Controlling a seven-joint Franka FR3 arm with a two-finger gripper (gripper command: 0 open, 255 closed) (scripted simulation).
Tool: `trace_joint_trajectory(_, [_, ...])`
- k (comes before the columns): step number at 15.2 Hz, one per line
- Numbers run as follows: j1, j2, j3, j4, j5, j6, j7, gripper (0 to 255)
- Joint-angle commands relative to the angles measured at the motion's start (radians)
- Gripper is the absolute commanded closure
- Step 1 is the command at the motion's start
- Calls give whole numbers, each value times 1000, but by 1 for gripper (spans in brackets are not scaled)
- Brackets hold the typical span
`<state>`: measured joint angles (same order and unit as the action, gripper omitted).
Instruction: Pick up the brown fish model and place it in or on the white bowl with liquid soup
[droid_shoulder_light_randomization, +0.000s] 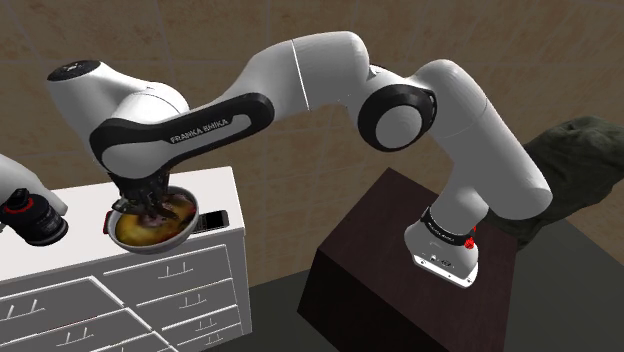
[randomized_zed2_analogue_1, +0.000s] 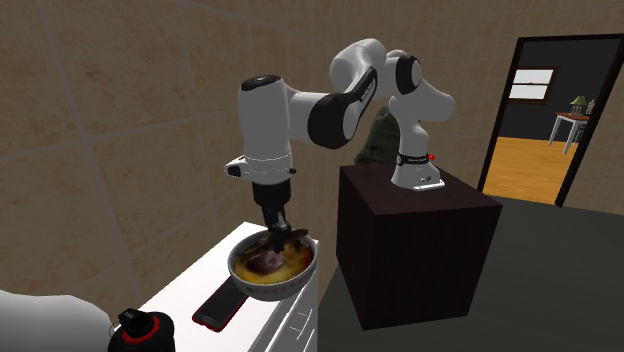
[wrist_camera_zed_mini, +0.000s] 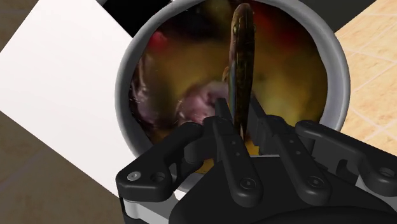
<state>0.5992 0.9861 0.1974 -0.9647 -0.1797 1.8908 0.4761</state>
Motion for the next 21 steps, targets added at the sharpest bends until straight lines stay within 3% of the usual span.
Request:
trace_joint_trajectory(1, [2,13,-1,4,-1,9,1,255])
trace_joint_trajectory(8, [2,13,-1,5,-1,9,1,255])
trace_joint_trajectory(9, [2,14,-1,5,-1,8,1,0])
trace_joint_trajectory(14, [2,13,-1,5,-1,9,1,0])
trace_joint_trajectory(18, [9,-12,3,89,5,-99,-6,0])
trace_joint_trajectory(21, [9,-12,3,89,5,-99,-6,0])
